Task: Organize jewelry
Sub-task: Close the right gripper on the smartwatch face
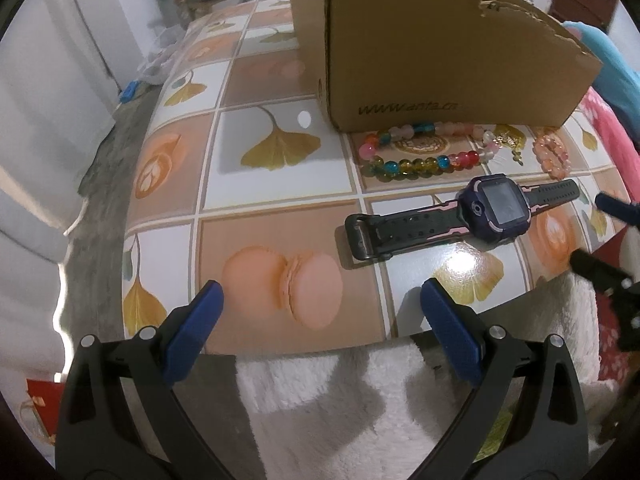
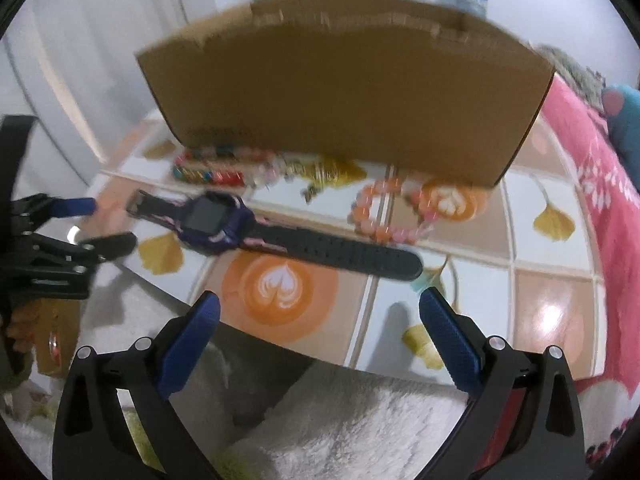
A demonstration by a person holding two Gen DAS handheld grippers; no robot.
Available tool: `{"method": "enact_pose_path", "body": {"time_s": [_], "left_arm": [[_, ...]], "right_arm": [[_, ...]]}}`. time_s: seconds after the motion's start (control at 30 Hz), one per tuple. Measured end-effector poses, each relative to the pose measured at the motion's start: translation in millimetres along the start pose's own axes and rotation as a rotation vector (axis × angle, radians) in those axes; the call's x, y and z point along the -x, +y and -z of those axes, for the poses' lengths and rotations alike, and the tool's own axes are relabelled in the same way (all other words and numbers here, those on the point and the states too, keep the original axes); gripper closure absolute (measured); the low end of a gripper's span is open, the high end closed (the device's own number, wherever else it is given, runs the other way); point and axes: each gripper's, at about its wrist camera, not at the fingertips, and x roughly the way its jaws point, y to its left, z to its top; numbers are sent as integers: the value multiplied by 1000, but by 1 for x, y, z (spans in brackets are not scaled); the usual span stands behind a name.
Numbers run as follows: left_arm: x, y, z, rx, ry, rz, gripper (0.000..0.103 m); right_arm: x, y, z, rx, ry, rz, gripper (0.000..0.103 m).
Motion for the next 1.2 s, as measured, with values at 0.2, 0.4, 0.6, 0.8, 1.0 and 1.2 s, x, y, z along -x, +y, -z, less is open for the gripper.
{"method": "enact_pose_path", "body": {"time_s": [0.2, 0.4, 0.6, 0.8, 1.0, 1.2], "left_arm": [[31, -9, 3, -134, -170, 111, 8], [35, -38, 2, -393, -188, 255, 29], [26, -50, -11, -560, -148, 342, 41], [19, -57, -28, -668, -85, 466, 41], [-2, -63, -33, -746, -13, 486, 41], [-7, -74, -32, -798, 6, 501, 47]], "right_arm": [[15, 1, -15, 130, -28, -146, 6], [4, 9, -35, 239, -1, -273, 21], [-19, 22, -44, 358, 52, -338, 36], [-29, 31, -50, 472, 87, -408, 40], [-43, 35, -52, 570, 132, -428, 46], [-53, 44, -50, 639, 153, -459, 53]]}}
